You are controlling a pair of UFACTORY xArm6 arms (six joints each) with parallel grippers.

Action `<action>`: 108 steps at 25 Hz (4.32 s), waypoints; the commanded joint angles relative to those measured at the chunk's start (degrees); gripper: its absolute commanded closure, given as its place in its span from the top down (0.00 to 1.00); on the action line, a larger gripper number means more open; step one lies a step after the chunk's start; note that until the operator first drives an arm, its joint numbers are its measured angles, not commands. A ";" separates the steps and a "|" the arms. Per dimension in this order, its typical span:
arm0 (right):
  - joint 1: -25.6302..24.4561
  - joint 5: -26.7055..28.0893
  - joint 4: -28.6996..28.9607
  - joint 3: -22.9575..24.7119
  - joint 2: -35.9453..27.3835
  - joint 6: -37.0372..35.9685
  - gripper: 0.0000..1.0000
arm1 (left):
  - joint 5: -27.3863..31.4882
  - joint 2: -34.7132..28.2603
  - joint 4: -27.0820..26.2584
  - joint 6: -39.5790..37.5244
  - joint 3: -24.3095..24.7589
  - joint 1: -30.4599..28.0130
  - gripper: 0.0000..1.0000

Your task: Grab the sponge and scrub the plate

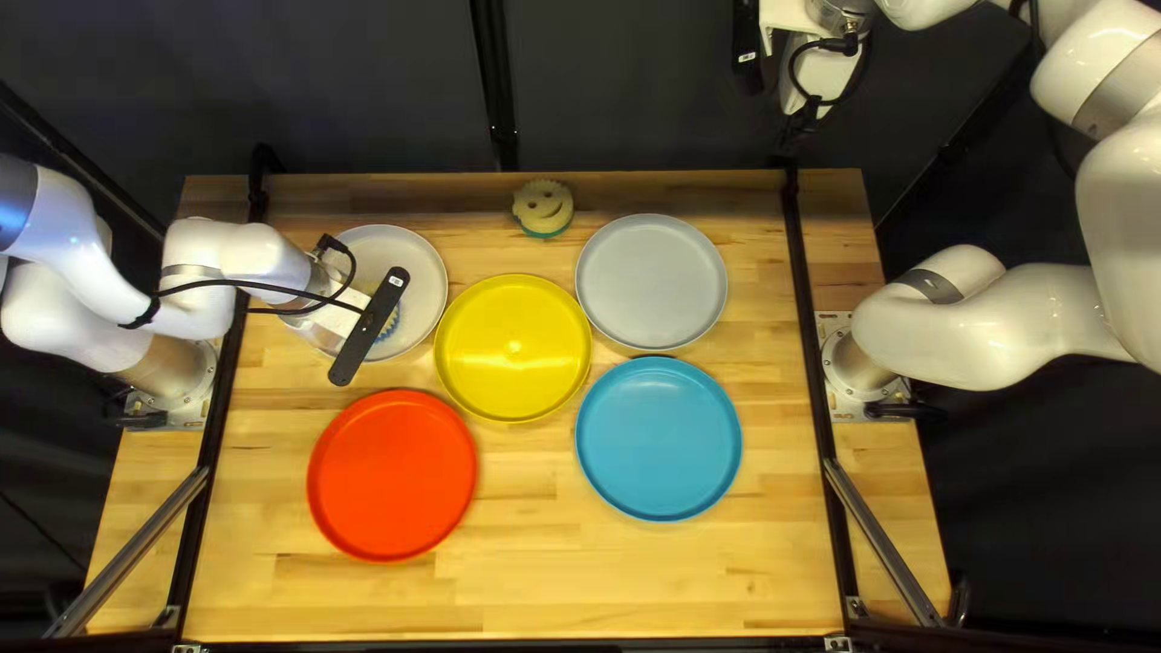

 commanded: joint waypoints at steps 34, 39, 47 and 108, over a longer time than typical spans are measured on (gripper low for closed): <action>0.00 0.00 0.00 0.00 0.00 0.00 1.00 | 1.54 -0.76 -2.38 4.66 -0.61 3.51 0.00; 0.00 0.00 0.00 0.00 0.00 0.00 1.00 | -0.08 1.75 -3.06 6.03 -2.07 3.80 0.00; 0.00 0.00 0.00 0.00 0.00 0.00 1.00 | 3.11 -7.42 -6.78 10.29 4.03 6.21 0.00; 0.00 0.00 0.00 0.00 0.00 0.00 1.00 | 2.59 3.31 -19.68 29.17 -3.69 17.57 0.00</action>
